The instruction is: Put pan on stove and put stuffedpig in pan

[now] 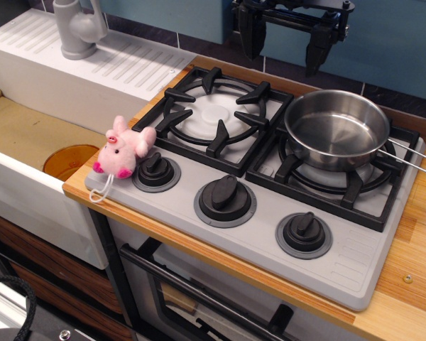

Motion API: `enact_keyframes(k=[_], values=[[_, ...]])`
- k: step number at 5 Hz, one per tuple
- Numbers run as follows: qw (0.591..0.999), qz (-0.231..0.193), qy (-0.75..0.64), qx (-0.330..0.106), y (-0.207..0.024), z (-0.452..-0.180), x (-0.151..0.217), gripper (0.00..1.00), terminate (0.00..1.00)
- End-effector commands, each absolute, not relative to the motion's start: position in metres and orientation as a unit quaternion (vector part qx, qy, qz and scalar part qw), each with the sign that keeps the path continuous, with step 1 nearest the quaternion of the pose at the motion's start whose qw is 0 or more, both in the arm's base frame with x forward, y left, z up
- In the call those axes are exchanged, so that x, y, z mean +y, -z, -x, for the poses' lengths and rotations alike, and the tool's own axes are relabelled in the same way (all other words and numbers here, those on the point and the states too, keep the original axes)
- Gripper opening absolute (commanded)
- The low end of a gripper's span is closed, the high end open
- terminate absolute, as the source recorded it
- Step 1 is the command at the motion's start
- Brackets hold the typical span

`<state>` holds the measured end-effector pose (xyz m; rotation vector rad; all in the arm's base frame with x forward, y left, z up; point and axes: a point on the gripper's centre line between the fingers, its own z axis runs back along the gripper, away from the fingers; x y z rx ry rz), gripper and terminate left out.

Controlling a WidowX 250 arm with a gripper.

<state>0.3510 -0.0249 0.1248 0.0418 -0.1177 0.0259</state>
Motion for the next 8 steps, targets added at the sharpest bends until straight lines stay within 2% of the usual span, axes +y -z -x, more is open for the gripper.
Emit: enact_keyframes(k=[1, 3, 6, 8], values=[[0.998, -0.021, -0.013, -0.059, -0.125, -0.351, -0.025, 1.0, 0.0], [0.996, -0.018, -0.004, -0.09, -0.091, -0.363, -0.025, 1.0, 0.0], [0.994, 0.007, 0.014, -0.107, -0.063, -0.357, -0.017, 1.0, 0.0], [0.989, 0.024, 0.029, -0.141, -0.035, -0.362, -0.015, 1.0, 0.0]])
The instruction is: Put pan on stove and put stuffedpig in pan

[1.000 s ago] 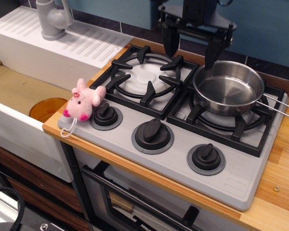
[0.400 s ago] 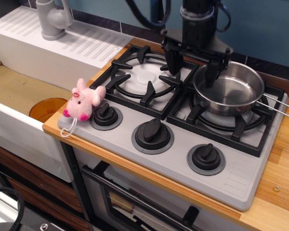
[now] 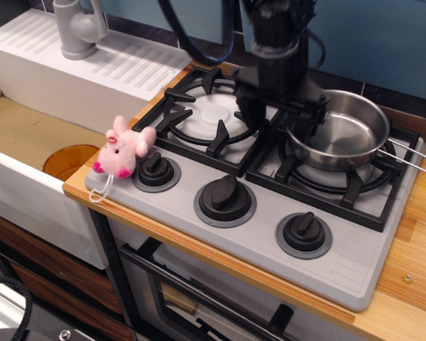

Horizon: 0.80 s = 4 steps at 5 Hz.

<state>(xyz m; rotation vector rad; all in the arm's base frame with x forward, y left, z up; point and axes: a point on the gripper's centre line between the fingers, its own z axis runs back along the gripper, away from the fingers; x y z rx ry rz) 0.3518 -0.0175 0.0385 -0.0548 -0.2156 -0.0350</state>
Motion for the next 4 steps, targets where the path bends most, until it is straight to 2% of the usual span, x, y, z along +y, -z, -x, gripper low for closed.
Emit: enact_keyframes(k=[1, 3, 4], values=[[0.987, 0.03, 0.044, -0.153, -0.028, -0.369, -0.011, 0.0, 0.0], [0.988, 0.013, 0.037, -0.15, -0.036, -0.375, -0.009, 0.0, 0.0], [0.991, -0.008, 0.027, -0.129, -0.056, -0.37, -0.009, 0.0, 0.0]])
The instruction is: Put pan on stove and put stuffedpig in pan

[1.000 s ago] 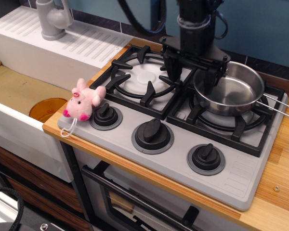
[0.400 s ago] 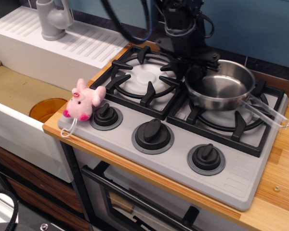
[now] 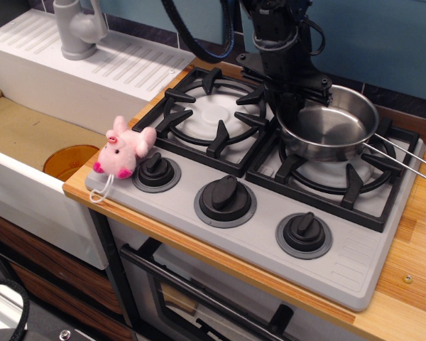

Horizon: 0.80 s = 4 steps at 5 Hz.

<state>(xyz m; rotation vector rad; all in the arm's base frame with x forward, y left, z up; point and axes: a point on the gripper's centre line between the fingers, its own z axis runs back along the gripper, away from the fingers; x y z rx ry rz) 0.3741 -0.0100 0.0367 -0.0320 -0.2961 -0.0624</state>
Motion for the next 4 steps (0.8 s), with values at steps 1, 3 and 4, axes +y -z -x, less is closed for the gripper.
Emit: enact_keyframes(k=[1, 3, 4], values=[[0.995, -0.046, 0.005, -0.087, -0.099, -0.36, -0.01, 0.0, 0.0], [0.993, -0.092, 0.017, -0.071, -0.143, -0.377, 0.017, 0.0, 0.0], [0.991, -0.101, 0.046, -0.072, -0.15, -0.393, 0.046, 0.0, 0.0]])
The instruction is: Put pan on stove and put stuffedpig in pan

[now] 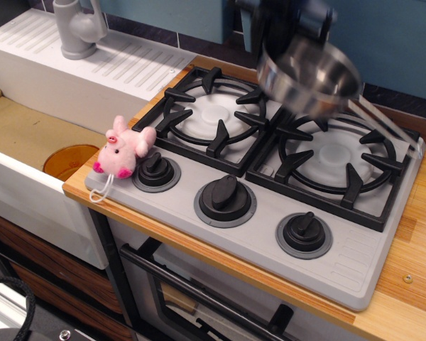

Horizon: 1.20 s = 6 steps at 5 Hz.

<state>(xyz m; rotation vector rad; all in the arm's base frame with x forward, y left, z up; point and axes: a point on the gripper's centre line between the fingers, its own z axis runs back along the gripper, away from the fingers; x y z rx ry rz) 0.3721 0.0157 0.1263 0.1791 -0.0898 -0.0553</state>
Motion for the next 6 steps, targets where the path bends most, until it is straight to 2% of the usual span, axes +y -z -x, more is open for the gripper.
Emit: enact_keyframes(k=[1, 3, 4, 5, 6], values=[[0.989, -0.111, 0.057, -0.078, -0.149, -0.397, 0.067, 0.0, 0.0], [0.99, -0.119, 0.037, -0.061, -0.142, -0.37, 0.093, 0.0, 0.0], [0.992, -0.109, 0.028, -0.061, -0.129, -0.361, 0.095, 0.0, 0.0], [0.992, -0.099, 0.038, -0.073, -0.113, -0.362, 0.095, 1.0, 0.0], [0.992, -0.09, 0.044, -0.078, -0.108, -0.363, 0.096, 1.0, 0.0]])
